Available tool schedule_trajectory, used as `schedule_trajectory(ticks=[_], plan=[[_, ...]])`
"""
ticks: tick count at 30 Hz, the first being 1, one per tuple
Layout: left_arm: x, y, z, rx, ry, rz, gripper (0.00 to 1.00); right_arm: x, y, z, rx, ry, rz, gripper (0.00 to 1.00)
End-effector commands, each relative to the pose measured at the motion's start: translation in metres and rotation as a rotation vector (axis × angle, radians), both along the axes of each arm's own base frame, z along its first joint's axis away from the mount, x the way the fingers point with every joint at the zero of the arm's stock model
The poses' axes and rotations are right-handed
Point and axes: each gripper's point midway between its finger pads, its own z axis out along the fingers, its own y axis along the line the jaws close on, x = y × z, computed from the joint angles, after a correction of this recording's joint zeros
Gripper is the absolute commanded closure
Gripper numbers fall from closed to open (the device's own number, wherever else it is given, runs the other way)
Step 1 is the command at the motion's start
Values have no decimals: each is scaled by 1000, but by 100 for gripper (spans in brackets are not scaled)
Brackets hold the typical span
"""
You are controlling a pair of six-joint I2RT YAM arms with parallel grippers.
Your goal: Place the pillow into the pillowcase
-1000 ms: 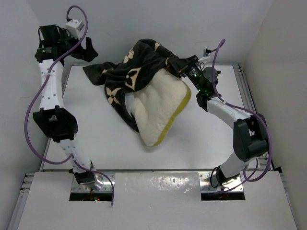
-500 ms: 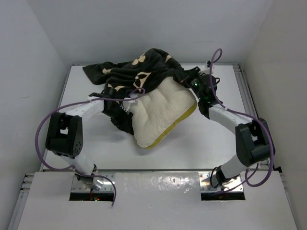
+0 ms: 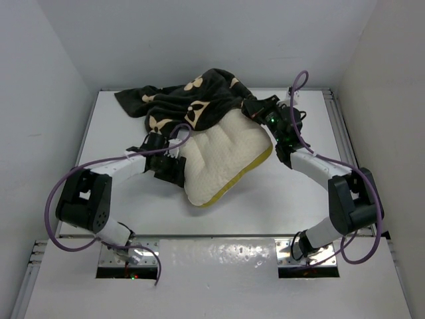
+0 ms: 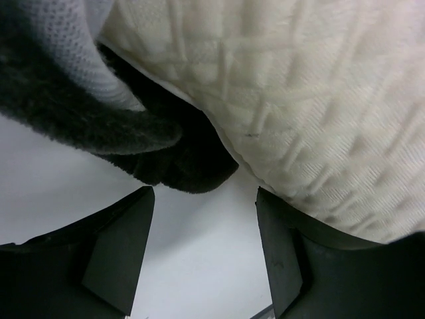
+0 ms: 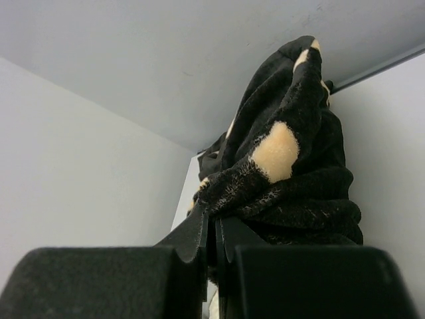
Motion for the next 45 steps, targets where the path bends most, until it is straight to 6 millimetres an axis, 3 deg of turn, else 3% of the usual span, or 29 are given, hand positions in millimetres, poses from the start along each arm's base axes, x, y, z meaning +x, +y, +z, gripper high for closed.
schedule_trajectory(ticks=[1,4,10,12,15,17,18,19,20,21,22,23,24,25,26,27,28,29,30,31,32,33,34,36,38,41,42,43,45], plan=[[12,-1,-5,-5,-5,174,39,-8,0,69,51,-209,6,100],[7,-5,-15,-52,31,224,37,-8,1,70,47,-216,13,100],[38,-31,-17,-163,-32,217,40,-12,-1,54,30,-171,12,100],[43,-33,-18,-205,-18,225,70,-16,-2,49,14,-161,12,100],[48,-40,-9,-301,-16,200,99,-19,-7,42,15,-140,1,100],[50,-40,1,-362,2,192,100,-20,-10,36,28,-116,-2,100],[49,-40,20,-443,40,161,100,-16,-16,34,37,-73,-13,100],[49,-39,35,-483,60,137,100,-15,-20,18,24,-10,-15,100],[53,-35,55,-525,68,104,100,-8,-23,36,24,-11,-11,100],[87,-23,115,-601,-96,-20,100,-3,-31,37,3,19,-13,100],[100,-10,144,-599,-172,-82,100,8,-54,28,-41,88,-43,100],[91,9,159,-598,-90,-68,100,14,-57,67,-40,33,-12,100],[109,40,187,-593,-174,-63,100,19,-68,76,-44,35,-10,100],[135,61,253,-506,-411,-164,100,30,-92,69,-22,108,-40,100],[134,75,254,-520,-326,-115,100,33,-95,102,-4,66,-6,100],[142,100,276,-548,-360,-61,100,38,-115,109,14,68,-23,100],[151,111,306,-575,-432,-49,100,42,-119,124,53,58,-12,100],[152,134,320,-591,-481,14,100,40,-118,121,71,74,20,100],[149,139,333,-699,-422,106,100,41,-127,136,87,56,17,100],[158,151,344,-739,-500,77,100,41,-131,151,103,38,23,100],[154,163,363,-808,-519,73,100,40,-130,156,102,32,40,100],[141,161,384,-960,-351,132,100,39,-133,157,98,43,37,100],[140,163,418,-842,-594,-18,100,37,-135,170,61,7,38,100],[134,165,439,-779,-732,-26,100,26,-120,187,3,-73,94,100],[119,144,459,-750,-782,-116,100,8,-94,207,-68,-186,173,100],[116,131,462,-762,-764,-155,100,-7,-83,211,-112,-247,202,100],[115,130,462,-758,-772,-162,100,-24,-79,233,-132,-348,212,100],[112,129,467,-741,-801,-178,100,-30,-80,233,-131,-369,211,100],[100,127,486,-734,-816,-188,100,-53,-85,265,-139,-464,179,100]])
